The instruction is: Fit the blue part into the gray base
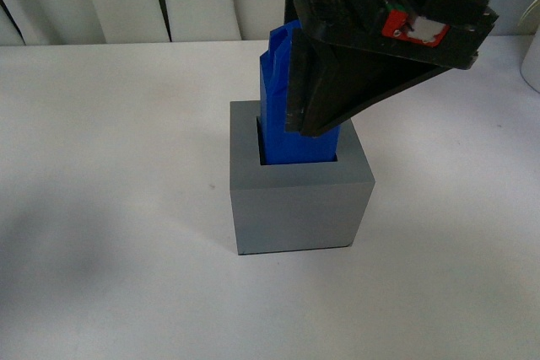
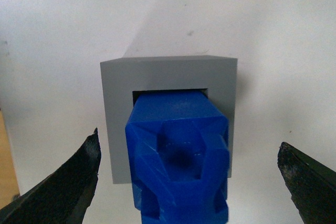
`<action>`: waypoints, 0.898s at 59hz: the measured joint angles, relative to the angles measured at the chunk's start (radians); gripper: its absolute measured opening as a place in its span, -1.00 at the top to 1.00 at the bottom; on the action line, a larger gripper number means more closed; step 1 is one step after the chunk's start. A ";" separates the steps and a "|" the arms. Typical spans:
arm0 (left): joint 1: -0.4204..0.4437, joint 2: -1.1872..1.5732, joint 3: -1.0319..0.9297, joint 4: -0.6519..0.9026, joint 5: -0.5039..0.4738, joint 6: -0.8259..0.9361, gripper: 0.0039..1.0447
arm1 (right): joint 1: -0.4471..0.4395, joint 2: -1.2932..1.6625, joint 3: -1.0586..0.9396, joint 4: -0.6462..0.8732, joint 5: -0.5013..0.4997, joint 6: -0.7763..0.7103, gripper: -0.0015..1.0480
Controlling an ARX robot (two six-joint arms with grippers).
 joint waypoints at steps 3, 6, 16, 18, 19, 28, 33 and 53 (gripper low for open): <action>0.000 0.000 0.000 0.000 0.000 0.000 -0.89 | -0.008 -0.016 -0.011 0.015 -0.019 0.005 -0.84; 0.000 0.000 0.000 0.000 0.000 0.000 -0.89 | -0.021 -0.047 -0.036 0.043 -0.043 0.011 -0.85; 0.000 0.000 0.000 0.000 0.000 0.000 -0.89 | -0.068 -0.192 -0.153 0.152 -0.131 0.037 -0.86; 0.000 0.000 0.000 0.000 0.000 0.000 -0.89 | -0.080 -0.224 -0.180 0.179 -0.151 0.048 -0.86; 0.000 0.000 0.000 0.000 0.000 0.000 -0.89 | -0.088 -0.245 -0.199 0.199 -0.164 0.056 -0.86; 0.000 0.000 0.000 0.000 0.000 0.000 -0.89 | -0.155 -0.390 -0.352 0.393 -0.220 0.134 -0.86; 0.000 0.000 0.000 0.000 0.000 0.000 -0.89 | -0.195 -0.458 -0.443 0.502 -0.232 0.181 -0.86; 0.000 0.000 0.000 0.000 0.000 0.000 -0.89 | -0.296 -0.775 -0.881 1.077 -0.200 0.534 -0.86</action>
